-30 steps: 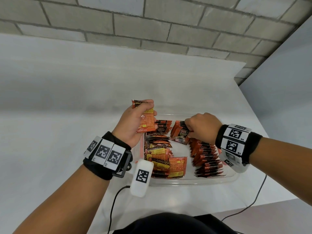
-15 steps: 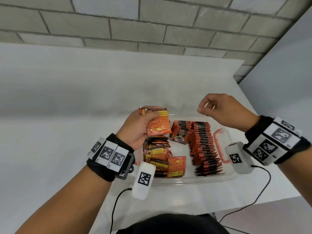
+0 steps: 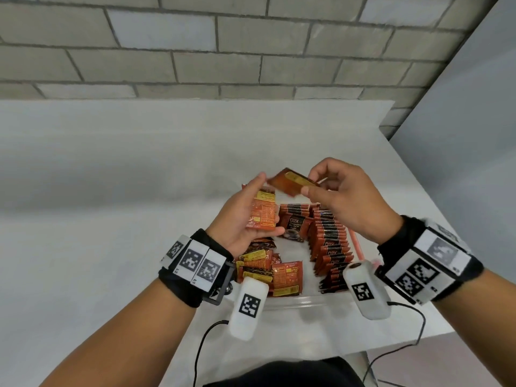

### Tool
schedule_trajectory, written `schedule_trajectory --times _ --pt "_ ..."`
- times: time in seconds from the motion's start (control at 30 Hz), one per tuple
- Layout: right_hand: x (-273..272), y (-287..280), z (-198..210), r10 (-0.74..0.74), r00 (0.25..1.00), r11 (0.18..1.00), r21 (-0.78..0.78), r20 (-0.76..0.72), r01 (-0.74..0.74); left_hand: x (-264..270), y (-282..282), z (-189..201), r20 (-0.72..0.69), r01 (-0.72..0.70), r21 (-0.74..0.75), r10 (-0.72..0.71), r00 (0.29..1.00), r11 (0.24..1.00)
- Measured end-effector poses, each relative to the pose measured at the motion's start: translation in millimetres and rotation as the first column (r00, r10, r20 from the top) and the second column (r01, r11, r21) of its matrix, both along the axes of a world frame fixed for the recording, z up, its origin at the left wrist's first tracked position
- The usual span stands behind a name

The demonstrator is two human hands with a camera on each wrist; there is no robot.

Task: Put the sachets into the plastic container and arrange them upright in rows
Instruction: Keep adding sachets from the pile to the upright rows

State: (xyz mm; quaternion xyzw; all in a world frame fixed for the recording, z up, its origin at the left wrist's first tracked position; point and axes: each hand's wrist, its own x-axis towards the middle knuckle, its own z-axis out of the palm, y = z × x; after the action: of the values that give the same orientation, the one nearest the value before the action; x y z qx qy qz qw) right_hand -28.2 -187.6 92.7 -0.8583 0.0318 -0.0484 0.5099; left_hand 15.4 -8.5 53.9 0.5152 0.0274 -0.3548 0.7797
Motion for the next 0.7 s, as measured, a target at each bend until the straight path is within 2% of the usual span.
schedule_trajectory --times 0.1,0.2,0.27,0.4,0.5,0.57,0.7 --pt "-5 4 -3 0.101 0.985 0.968 -0.242 0.143 -0.064 0 0 1 -0.031 -0.033 -0.064 0.031 0.999 0.997" --pt "-9 5 -9 0.246 0.969 0.891 -0.398 0.024 -0.216 1 -1 5 0.022 -0.041 -0.108 0.044 0.999 0.993" --pt "-9 3 -8 0.247 0.969 0.89 -0.394 -0.004 -0.229 3 0 5 0.074 -0.047 -0.064 0.051 0.996 0.997" --pt "-1 0 -1 0.147 0.985 0.904 -0.415 0.089 -0.098 3 0 4 0.159 -0.011 0.009 0.009 0.987 1.0" --pt "7 2 2 0.142 0.99 0.88 -0.457 -0.005 -0.128 -1 -2 4 0.192 0.016 0.019 -0.02 0.981 1.0" --pt "10 3 6 0.151 0.985 0.889 -0.424 -0.086 -0.173 -2 -3 3 0.204 0.014 0.022 -0.018 0.979 1.0" --pt "11 -9 9 0.123 0.981 0.933 -0.319 -0.148 -0.165 2 4 1 0.158 -0.107 0.051 0.098 0.983 0.993"
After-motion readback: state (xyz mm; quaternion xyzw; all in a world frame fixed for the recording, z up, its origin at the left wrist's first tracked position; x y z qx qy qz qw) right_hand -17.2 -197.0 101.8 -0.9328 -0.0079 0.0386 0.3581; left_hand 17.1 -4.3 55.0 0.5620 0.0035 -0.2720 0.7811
